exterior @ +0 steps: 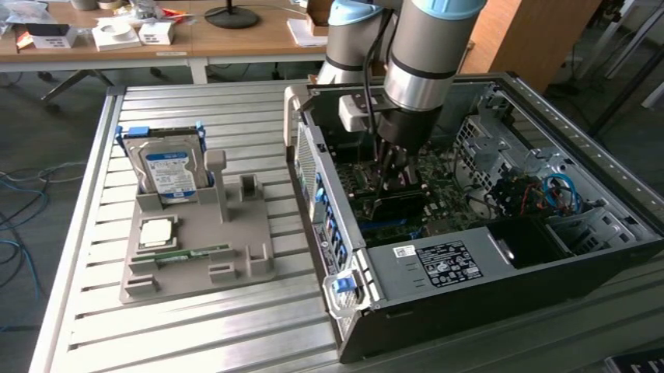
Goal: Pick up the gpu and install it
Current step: 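Press down on the gpu until it lock into place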
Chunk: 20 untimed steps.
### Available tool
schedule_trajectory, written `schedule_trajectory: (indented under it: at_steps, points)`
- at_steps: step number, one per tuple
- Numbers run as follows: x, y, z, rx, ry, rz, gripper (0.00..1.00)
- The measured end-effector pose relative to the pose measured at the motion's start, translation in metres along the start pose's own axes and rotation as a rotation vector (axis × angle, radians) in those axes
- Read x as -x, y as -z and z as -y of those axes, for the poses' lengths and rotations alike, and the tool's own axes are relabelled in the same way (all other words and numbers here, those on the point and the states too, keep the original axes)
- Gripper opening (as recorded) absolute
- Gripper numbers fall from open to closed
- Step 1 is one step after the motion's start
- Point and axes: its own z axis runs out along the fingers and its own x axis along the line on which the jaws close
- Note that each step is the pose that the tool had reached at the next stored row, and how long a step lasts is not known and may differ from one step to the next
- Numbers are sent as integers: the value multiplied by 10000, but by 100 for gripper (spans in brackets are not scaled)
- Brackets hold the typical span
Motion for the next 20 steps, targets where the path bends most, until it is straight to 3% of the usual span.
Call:
schedule_trajectory:
  at_steps: [20]
  points:
    - [-10,-10,-11,-13,0,24,11]
